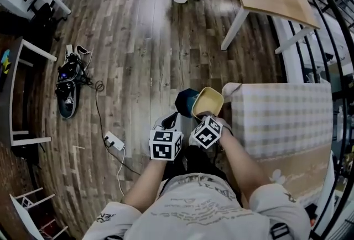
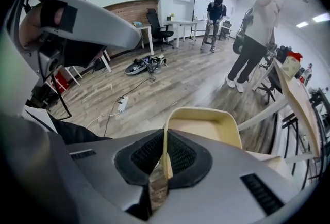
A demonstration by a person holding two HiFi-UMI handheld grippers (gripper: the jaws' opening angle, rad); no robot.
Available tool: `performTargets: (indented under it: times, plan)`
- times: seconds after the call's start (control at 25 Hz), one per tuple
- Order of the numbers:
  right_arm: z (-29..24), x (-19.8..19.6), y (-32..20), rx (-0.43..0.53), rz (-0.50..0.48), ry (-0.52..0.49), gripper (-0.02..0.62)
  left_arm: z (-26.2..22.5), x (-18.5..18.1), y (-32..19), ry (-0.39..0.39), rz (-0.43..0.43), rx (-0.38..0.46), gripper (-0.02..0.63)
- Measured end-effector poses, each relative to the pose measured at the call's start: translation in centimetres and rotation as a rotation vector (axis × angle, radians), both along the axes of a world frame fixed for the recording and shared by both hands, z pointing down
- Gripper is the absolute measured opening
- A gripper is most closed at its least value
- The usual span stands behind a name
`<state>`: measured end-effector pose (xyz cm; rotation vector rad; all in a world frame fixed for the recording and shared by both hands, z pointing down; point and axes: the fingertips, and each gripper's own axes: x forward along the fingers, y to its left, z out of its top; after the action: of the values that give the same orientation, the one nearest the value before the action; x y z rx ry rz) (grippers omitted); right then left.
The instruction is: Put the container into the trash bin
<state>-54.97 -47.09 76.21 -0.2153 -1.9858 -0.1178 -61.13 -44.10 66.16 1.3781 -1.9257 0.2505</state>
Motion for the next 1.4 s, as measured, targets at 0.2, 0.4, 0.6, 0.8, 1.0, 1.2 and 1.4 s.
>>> performTargets:
  times: [0.2, 0.4, 0.6, 0.8, 1.0, 1.2, 1.4]
  plan:
    - [7.9, -0.4, 1.4, -0.085, -0.007, 0.08, 0.017, 5.6, -0.9, 1.2, 0.053, 0.023, -0.041, 0.005]
    - [16.7, -2.3, 2.3, -0.156, -0.035, 0.153, 0.018, 12.2, -3.1, 2.3, 0.09, 0.034, -0.085, 0.005]
    - [23.4, -3.3, 3.0, -0.221, -0.017, 0.202, 0.018, 17.9, -4.1, 3.6, 0.129, 0.051, -0.142, 0.005]
    - [28.0, -4.7, 2.9, -0.233, -0.051, 0.214, 0.018, 21.5, -4.9, 3.5, 0.139, 0.077, -0.176, 0.005]
    - [30.9, -5.6, 2.6, -0.224, -0.104, 0.23, 0.018, 22.8, -6.2, 3.5, 0.139, 0.057, -0.175, 0.005]
    - [32.1, -6.4, 1.7, -0.19, -0.087, 0.244, 0.167, 23.8, -6.3, 4.1, 0.152, 0.034, -0.186, 0.005]
    - [30.0, -7.4, 0.1, -0.099, 0.046, 0.16, 0.005, 23.1, -6.8, 4.1, 0.151, 0.031, -0.177, 0.005]
